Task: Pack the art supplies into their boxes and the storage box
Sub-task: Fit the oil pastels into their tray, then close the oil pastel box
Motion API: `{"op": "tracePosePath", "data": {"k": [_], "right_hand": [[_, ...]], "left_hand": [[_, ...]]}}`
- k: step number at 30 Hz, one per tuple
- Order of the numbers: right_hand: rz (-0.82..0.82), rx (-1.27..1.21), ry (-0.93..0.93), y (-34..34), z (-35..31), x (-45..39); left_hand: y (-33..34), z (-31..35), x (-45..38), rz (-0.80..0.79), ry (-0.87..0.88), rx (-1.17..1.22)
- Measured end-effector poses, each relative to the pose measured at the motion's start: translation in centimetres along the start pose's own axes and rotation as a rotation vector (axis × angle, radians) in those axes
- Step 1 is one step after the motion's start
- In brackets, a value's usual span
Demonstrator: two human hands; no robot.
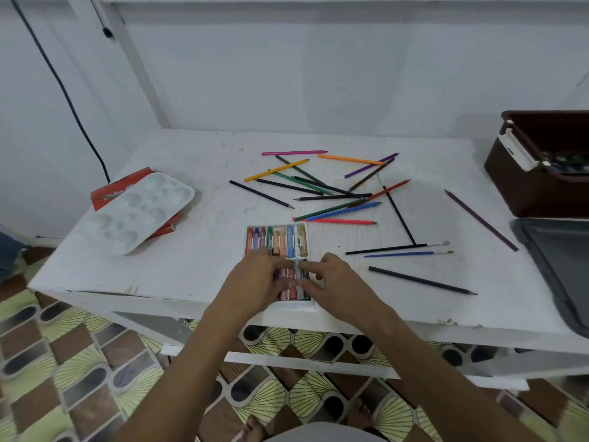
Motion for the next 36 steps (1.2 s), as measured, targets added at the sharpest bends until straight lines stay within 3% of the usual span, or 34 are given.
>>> {"op": "tracePosePath", "data": {"k": [15, 30, 33, 36], "right_hand": [[-0.025, 0.175, -0.034, -0.1, -0.8, -0.3], [-0.017, 0.137, -0.038, 0.3, -0.2, -0.9], [-0.046, 0.130, -0.028, 0.1, -0.1, -1.0], [-0.025, 0.056, -0.041, -0.2, -0.6, -1.6]], "left_hand": [[0.8, -0.9, -0.2, -0.012, 0.048, -0.055], [0.8, -1.5, 0.3, -0.012, 0.073, -0.121], [0.7, -1.6, 0.4, -0.023, 0.075, -0.073], [-0.6, -2.2, 0.6, -0.003, 0.055, 0.127]]}}
Point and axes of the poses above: each hand's wrist, its own x-axis away from the middle knuckle, its own y-axis out of the palm, z = x × y, the point moved 9 cm from there along -x, towards the middle knuckle, and after that the axes turned 15 degrees about -x, right-handed, at the moved point
